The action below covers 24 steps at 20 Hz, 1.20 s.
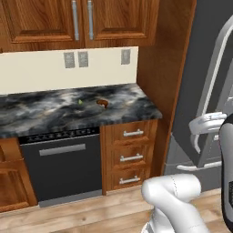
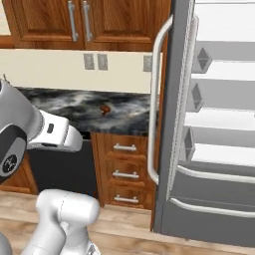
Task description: Open the fridge, remove the mango, lemon wedge, and chicken drumstick, and place them on any counter.
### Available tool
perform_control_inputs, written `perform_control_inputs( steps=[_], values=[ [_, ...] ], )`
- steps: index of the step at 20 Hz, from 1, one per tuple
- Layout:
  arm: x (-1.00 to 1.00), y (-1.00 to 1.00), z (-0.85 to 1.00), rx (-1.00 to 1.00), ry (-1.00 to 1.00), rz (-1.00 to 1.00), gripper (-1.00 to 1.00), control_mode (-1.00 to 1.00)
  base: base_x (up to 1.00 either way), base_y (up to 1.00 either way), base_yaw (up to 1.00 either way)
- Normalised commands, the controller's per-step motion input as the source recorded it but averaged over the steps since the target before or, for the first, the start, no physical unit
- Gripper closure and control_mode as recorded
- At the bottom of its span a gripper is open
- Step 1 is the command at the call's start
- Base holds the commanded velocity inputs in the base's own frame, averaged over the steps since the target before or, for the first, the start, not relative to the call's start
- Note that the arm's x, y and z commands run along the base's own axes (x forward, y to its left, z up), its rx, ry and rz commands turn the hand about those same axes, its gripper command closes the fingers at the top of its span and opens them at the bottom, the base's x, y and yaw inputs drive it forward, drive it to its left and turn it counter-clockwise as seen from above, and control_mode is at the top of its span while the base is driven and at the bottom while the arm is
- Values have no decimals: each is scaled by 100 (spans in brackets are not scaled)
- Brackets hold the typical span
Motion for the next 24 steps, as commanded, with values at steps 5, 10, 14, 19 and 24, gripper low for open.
perform_control_inputs(
  steps=[5,10,14,19,24],
  values=[
    [0,0,0,0,0,0,-100,100,-50,-3,0],
    [0,0,0,0,0,0,-100,100,-4,-57,3],
    [0,0,0,0,0,0,-100,100,1,-95,14],
    [0,0,0,0,0,0,-100,100,0,-100,20],
    [0,0,0,0,0,0,-100,100,0,-100,20]
  ],
)
